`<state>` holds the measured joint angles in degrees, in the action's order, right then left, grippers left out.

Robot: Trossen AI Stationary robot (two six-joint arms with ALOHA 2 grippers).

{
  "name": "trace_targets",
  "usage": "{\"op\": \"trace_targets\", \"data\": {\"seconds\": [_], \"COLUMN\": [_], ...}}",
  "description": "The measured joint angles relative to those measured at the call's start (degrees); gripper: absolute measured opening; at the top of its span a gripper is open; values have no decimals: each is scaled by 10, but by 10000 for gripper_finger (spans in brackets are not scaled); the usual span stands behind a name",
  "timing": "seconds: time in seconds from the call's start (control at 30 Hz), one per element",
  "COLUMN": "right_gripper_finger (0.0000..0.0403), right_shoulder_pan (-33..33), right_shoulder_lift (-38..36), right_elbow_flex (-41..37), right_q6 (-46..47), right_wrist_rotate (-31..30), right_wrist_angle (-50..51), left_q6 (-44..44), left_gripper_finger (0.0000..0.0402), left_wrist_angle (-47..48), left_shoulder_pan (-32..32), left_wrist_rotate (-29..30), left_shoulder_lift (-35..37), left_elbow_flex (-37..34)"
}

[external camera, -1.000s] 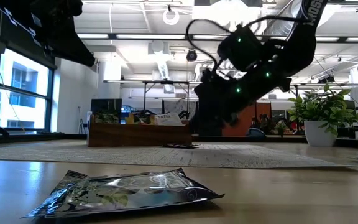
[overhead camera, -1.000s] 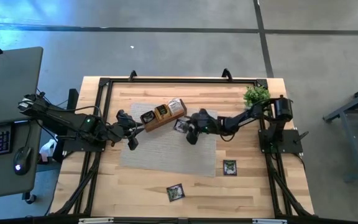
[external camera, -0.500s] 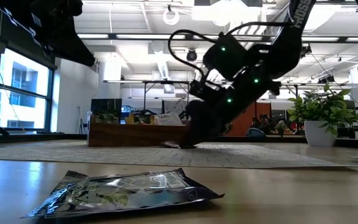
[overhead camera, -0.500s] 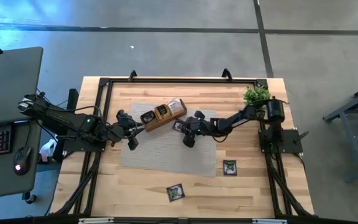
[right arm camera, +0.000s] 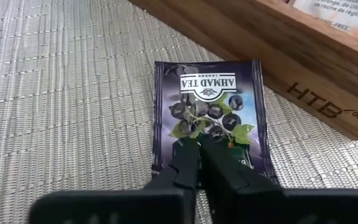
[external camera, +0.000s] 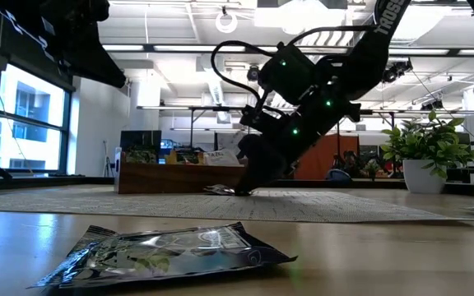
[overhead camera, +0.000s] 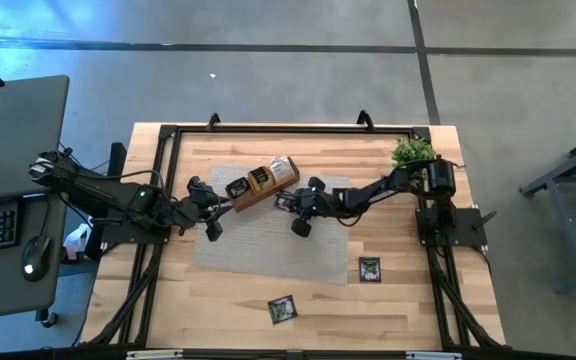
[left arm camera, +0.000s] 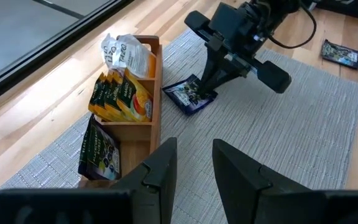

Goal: Pick & Place Tea
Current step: Put the purple tea bag into the left section of the wooden organizer

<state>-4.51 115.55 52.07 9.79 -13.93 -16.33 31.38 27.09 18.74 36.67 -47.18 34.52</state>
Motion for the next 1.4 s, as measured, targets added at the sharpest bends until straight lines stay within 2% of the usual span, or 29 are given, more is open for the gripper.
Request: {"op": "trace_targets", "data": {"seconds": [0.17,0.4,0.63,0.8,1.03,1.1,1.17,1.3,1.4], "right_gripper_finger": [10,2,1,1,1,1,1,9,30], "right_shoulder_pan": [2,28,51,68,86,91,97,109,111], "right_shoulder_lift": [1,6,7,7,6,5,5,5,4], "right_elbow_flex": [7,61,120,135,138,138,138,138,139], "right_q6": [-14,-63,-82,-93,-138,-148,-182,-282,-328], "right_wrist_rotate": [1,7,18,16,121,134,104,-8,-37], "right_wrist_angle": [7,24,115,135,134,141,141,139,144], "left_q6": [0,4,22,38,61,64,64,64,69], "left_gripper_finger": [101,101,101,101,101,101,101,101,101], "left_wrist_angle": [0,-1,-7,-17,-25,-36,-40,-46,-54], "left_shoulder_pan": [0,0,0,0,0,0,0,0,0], "left_wrist_rotate": [0,0,-1,-2,-3,-9,-16,-31,-35], "left_shoulder_lift": [0,0,0,0,0,-7,-13,-30,-53], "left_elbow_flex": [0,0,0,0,0,0,0,0,0]}}
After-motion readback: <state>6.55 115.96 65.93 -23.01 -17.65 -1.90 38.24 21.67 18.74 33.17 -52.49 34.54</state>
